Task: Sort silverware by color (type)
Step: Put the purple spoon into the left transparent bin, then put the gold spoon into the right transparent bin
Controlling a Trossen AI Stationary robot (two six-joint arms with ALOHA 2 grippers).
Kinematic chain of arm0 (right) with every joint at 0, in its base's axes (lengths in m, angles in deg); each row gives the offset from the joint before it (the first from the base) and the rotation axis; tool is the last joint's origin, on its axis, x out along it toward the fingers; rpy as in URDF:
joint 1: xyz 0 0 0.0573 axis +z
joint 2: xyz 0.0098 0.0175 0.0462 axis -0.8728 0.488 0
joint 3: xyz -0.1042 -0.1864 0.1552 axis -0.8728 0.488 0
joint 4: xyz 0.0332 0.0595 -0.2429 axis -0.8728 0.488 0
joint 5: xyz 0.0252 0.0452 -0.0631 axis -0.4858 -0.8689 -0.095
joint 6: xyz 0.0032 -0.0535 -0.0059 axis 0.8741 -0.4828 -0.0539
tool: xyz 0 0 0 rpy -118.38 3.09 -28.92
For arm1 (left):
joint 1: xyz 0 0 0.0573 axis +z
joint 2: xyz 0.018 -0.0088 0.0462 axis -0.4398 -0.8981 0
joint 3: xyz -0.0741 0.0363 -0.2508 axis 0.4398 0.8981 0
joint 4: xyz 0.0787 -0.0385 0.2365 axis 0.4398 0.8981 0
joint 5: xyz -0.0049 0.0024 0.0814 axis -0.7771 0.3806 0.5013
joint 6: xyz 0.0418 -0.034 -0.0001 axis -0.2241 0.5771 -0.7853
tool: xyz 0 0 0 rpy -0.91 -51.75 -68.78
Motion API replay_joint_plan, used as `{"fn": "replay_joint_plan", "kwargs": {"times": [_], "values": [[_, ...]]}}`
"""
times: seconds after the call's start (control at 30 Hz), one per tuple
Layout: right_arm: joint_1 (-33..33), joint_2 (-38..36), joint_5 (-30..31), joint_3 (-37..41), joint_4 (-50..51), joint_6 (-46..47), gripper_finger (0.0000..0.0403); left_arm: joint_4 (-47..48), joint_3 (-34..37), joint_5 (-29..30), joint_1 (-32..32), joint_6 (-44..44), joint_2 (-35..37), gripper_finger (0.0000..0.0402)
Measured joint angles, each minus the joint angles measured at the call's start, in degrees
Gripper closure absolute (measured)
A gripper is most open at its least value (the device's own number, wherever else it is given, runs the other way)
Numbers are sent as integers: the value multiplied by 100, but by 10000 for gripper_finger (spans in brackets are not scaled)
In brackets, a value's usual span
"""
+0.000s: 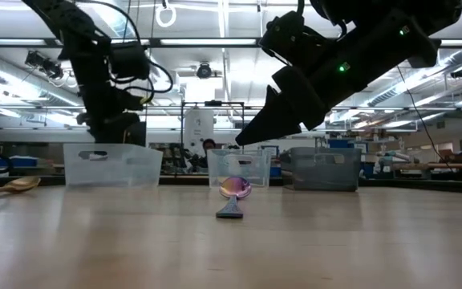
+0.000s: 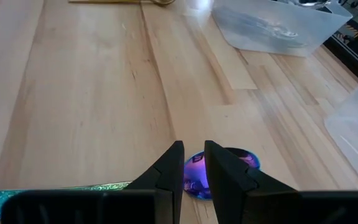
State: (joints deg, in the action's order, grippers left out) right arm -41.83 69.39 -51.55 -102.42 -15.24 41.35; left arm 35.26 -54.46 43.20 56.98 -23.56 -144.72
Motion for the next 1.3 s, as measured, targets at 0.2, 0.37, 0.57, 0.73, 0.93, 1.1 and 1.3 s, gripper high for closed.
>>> {"fn": "replay_joint_plan", "kwargs": {"times": [0.2, 0.37, 0.57, 0.73, 0.93, 1.1, 1.3], "values": [[2, 0, 2, 0, -2, -1, 328, -330, 359, 6, 134, 122, 1, 342], [2, 0, 7, 0, -2, 0, 328, -347, 382, -6, 131, 297, 2, 321], [2, 0, 11, 0, -2, 0, 328, -238, 370, -5, 126, 408, 7, 264], [2, 0, 17, 0, 0, 1, 328, 158, -73, 172, -71, 307, 285, 248], [2, 0, 123, 0, 17, -8, 328, 494, -494, 469, -992, 714, 764, 246], [-3, 0, 130, 0, 10, -20, 328, 1473, -541, -58, -1899, 2348, 963, 246], [-17, 0, 233, 0, -15, -97, 328, 2191, -545, -982, -3021, 4176, 973, 246]]}}
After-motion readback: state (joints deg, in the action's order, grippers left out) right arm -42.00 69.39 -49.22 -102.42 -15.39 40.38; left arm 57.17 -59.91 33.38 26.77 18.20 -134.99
